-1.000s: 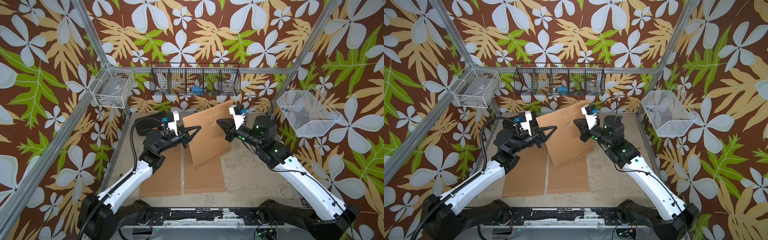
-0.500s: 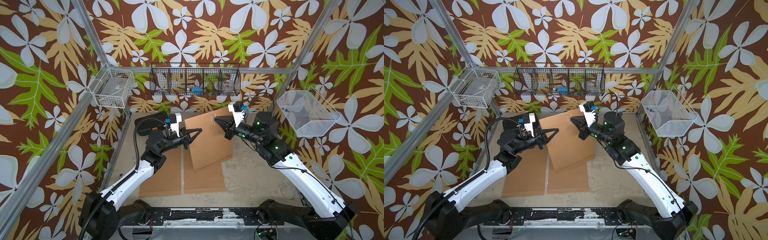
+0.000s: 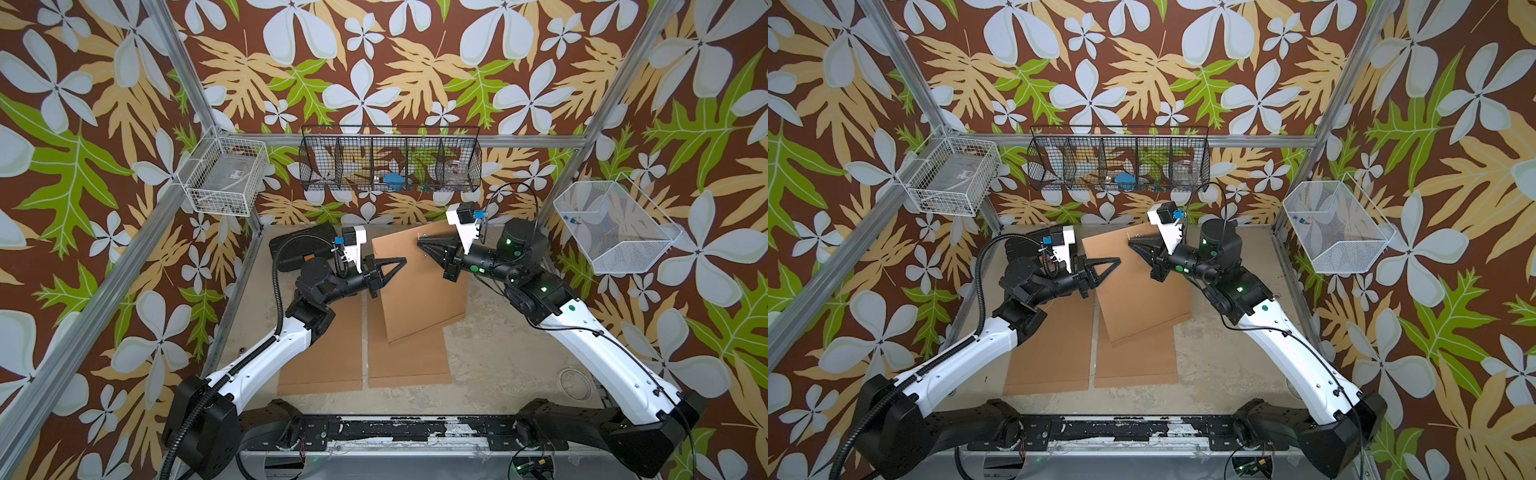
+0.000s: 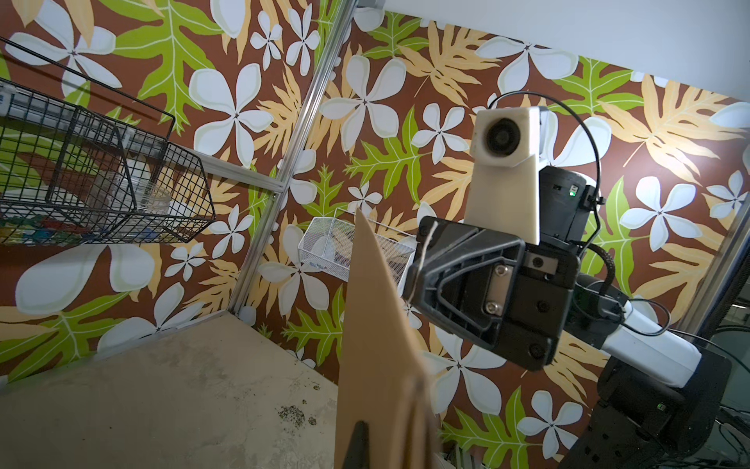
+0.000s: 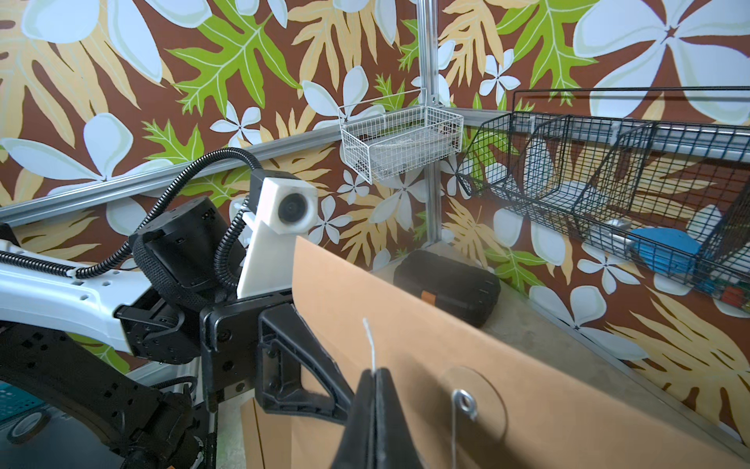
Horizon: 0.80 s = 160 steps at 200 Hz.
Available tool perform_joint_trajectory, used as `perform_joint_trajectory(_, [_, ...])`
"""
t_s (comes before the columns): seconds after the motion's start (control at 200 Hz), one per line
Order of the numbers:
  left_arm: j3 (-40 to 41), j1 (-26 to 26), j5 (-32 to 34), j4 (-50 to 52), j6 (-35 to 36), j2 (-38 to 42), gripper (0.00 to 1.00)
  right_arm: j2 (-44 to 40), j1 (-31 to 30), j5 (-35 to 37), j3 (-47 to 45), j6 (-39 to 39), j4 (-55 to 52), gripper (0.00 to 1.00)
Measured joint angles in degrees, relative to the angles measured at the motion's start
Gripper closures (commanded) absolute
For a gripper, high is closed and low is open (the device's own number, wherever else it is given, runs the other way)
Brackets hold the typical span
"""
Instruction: Open the file bag
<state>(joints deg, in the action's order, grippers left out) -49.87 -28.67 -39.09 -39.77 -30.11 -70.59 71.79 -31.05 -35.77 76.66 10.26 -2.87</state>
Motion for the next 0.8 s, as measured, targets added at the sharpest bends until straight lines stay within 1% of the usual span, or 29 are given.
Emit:
perform_joint_trajectory(0.145, [-0.15,0.00,0.17,-0.66,-0.63,-0.66,1.00,0.44,-0.98,-1.90,0.02,0.98,1.18,1.00])
perform_joint_trajectory(0.285, [-1.95,0.00,1.20,-1.38,-1.44,-1.92,1.00,0.17,-2.05,-3.06,-0.55,1.31,1.73,1.00])
perform_joint_trajectory(0.375, [-3.28,0.00,1.57,-2.58,-2.62,-2.86,1.00,-0.20,-2.29,-3.19,-1.36,1.49,1.92,1.00])
perform_joint_trajectory(0.556, [-4.42,0.00,2.34,-3.78,-2.80,-3.39,1.00,-1.84,-2.25,-3.13,-3.41,1.68,1.77,1.00])
perform_joint_trajectory(0.691, [-5.11,0.00,2.99,-3.72,-2.75,-2.84,1.00,-4.13,-2.32,-1.01,-5.20,1.51,0.92,1.00])
perform_joint_trajectory(0.801, [-5.86,0.00,3.28,-3.72,-2.64,-2.14,1.00,-5.73,-2.29,2.25,-6.82,1.18,-0.17,1.00])
